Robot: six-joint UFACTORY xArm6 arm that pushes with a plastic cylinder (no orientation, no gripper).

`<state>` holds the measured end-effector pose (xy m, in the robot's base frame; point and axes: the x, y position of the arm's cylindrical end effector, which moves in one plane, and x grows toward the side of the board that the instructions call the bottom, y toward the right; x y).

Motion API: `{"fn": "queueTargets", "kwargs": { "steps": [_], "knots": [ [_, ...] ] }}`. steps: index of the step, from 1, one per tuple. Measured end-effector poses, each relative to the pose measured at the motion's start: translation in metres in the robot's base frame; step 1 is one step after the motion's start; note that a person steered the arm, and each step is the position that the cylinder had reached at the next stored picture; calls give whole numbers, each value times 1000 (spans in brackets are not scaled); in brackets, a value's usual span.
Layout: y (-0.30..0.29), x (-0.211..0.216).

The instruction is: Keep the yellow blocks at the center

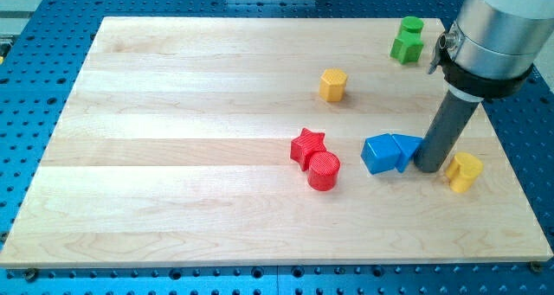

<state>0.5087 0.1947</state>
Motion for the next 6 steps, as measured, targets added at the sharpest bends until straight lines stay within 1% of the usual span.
{"fn": "queueTargets", "kwargs": {
  "steps": [1, 2, 3, 4, 5, 6],
  "knots": [
    [-1, 42],
    [39, 55],
    [39, 5],
    [28, -9],
    [65, 2],
    [44, -58]
  ]
}}
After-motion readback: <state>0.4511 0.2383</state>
